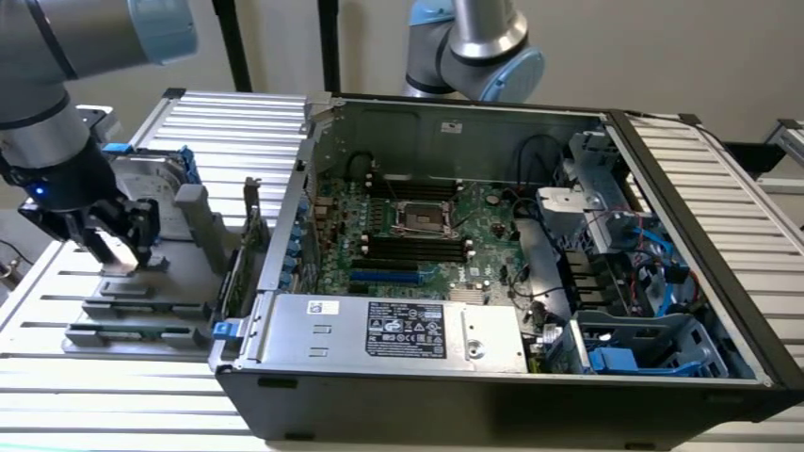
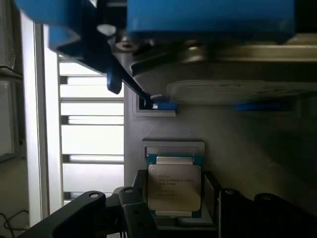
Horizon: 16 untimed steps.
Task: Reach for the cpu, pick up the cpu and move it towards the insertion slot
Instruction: 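Pick up the cpu and move it towards the insertion slot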
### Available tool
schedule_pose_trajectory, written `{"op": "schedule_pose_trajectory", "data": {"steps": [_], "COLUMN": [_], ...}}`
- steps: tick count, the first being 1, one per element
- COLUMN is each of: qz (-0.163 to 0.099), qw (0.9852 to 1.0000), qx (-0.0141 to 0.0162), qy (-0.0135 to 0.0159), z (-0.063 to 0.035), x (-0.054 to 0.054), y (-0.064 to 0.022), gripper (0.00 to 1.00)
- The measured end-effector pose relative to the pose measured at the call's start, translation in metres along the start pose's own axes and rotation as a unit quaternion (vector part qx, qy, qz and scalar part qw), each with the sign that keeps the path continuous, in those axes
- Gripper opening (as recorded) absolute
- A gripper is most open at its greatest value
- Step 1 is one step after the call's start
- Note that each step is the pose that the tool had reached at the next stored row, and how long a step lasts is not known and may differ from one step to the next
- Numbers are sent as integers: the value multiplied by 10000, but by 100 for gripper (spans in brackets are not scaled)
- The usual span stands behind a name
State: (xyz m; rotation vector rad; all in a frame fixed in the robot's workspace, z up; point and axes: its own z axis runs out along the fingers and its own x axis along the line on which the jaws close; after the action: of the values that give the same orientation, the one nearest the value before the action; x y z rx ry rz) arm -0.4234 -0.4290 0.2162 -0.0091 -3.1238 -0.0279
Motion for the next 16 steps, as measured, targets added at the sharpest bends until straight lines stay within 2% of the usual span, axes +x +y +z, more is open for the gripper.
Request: {"op": "schedule_pose_trajectory", "data": {"steps": [11,16], "qz": [-4,-7], "qw": [10000,10000], "qx": [-1,0], "qy": [-1,0], "z": [-498,-728], "x": [-13,-67], "y": [9,12], "gripper": [55,55]}}
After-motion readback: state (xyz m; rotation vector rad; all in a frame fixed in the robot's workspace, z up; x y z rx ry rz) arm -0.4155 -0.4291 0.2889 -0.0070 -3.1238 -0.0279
